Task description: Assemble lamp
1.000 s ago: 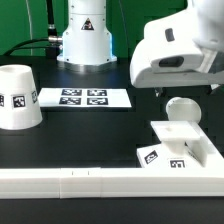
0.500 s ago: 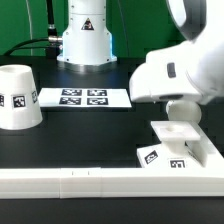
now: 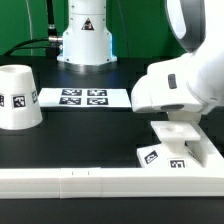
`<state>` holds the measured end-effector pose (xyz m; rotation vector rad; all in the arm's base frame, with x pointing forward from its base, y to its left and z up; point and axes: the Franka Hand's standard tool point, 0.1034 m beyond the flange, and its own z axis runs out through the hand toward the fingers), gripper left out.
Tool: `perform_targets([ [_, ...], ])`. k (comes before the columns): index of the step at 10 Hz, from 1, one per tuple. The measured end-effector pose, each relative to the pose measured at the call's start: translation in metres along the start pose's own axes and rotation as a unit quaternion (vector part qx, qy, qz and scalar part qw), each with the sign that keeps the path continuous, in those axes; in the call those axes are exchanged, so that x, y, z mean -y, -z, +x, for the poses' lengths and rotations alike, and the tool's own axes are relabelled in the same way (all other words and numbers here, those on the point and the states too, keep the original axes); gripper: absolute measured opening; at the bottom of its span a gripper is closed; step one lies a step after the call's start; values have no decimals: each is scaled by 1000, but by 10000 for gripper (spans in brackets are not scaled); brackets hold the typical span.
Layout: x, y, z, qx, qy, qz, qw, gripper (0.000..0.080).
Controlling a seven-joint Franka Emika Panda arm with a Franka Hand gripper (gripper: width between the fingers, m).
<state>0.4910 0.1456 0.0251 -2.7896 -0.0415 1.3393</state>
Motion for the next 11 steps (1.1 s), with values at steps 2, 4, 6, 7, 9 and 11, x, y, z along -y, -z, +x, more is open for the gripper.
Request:
perform_targets([
  [2,0,-9,3,-1,-1,-1,1000,699],
  [4,-1,-14,7,-6,-2,0,1000,699],
  [6,-1,-16,9,-7,-2,1,1000,699],
  [7,-1,-16,9,-7,-2,1,1000,584],
  [9,-2,-15,9,-7,-3,1,1000,571],
  [11,-2,-15,9,-7,-2,2,1000,571],
])
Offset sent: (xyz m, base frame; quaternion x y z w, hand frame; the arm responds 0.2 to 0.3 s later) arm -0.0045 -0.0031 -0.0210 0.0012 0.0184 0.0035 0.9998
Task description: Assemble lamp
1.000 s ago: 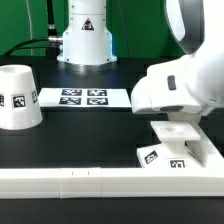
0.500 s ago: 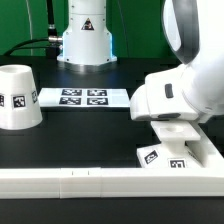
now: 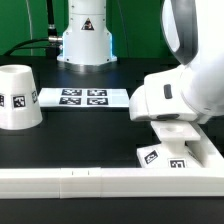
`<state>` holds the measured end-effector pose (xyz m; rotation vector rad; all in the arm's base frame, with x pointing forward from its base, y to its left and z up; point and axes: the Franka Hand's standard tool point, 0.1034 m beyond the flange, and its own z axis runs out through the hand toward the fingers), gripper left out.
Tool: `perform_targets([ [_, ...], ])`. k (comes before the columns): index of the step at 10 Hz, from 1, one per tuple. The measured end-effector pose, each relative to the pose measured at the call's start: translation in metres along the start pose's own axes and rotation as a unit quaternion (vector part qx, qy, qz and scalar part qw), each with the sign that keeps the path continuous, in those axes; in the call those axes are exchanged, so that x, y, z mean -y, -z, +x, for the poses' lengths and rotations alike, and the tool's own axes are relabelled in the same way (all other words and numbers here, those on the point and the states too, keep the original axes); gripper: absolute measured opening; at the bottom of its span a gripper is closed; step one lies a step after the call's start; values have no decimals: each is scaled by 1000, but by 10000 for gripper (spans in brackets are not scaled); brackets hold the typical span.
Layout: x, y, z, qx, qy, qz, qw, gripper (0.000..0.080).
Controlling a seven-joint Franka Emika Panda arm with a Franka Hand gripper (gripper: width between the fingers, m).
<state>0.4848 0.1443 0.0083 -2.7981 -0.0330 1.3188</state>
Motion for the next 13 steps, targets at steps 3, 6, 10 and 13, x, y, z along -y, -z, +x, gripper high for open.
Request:
perform_targets([
  [3,-13,33,-20,-8,42,7,999,573],
  [6,-26,93,-62,-7,58,11,998,573],
  [10,-23,99,-45,-54,58,14,997,573],
  [13,-43,135,-46,-147,71,23,986,573],
])
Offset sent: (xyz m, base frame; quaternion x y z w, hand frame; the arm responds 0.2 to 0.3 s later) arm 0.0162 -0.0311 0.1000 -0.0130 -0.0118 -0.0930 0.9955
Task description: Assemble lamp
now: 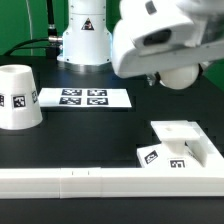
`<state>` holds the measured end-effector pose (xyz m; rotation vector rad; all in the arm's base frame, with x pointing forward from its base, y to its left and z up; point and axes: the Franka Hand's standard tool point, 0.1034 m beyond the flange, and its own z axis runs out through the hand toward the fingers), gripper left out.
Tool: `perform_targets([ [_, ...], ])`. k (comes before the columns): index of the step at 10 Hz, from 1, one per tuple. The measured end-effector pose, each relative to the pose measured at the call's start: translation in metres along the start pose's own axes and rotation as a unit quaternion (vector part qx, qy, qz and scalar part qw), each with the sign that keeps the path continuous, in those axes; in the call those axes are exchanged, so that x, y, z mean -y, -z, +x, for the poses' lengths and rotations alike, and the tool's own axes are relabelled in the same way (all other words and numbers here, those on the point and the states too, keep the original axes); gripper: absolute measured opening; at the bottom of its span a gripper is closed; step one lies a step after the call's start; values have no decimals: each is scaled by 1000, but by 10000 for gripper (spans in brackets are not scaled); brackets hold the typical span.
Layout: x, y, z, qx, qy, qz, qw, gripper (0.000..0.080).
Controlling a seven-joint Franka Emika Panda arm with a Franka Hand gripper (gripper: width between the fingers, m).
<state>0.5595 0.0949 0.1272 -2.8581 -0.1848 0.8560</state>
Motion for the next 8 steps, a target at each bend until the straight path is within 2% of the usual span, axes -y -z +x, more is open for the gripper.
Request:
perform_targets([
  [2,2,34,1,-37,2,-4,999,573],
  [3,0,35,13,-95,1,-9,995,573],
  [6,-5,34,16,-190,-3,-21,982,573],
  [7,-14,36,27,-244,21,-34,969,573],
  [8,-22,37,28,-284,27,-44,957,573],
])
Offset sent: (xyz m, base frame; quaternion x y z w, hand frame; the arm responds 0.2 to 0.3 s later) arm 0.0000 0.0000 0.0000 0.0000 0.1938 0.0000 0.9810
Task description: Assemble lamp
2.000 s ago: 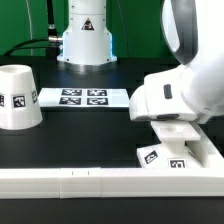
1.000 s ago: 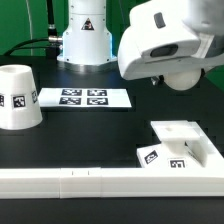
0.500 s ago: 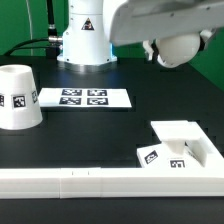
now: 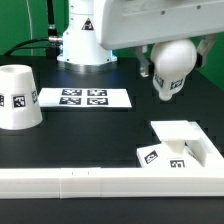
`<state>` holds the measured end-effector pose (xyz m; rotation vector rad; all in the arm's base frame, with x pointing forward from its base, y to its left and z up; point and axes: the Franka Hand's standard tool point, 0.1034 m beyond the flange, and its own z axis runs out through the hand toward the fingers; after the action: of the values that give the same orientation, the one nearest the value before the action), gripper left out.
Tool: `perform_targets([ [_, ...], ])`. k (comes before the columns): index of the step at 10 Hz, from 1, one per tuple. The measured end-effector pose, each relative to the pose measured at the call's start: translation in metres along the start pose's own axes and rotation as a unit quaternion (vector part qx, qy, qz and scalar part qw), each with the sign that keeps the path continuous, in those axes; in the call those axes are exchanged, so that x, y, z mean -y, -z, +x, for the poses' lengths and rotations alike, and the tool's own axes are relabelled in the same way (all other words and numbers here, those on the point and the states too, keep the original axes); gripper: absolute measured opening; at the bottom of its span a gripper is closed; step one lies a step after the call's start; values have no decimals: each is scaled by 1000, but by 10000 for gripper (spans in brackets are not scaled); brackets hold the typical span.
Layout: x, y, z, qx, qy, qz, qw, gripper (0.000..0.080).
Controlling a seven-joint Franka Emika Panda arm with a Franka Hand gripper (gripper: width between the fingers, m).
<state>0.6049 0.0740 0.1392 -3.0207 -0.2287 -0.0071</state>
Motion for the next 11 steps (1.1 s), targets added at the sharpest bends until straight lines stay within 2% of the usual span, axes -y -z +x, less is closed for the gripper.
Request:
perform_targets([
  [1,-3,6,2,-17,12,-4,1000,573],
  [2,-4,15,13,-60,14,-13,998,573],
  [5,-10,13,17,-152,15,-32,988,573],
  [7,-13,13,18,-159,38,-39,986,573],
  [9,-9,25,28,-167,47,-39,984,573],
  [11,-11,20,25,-174,45,-41,983,573],
])
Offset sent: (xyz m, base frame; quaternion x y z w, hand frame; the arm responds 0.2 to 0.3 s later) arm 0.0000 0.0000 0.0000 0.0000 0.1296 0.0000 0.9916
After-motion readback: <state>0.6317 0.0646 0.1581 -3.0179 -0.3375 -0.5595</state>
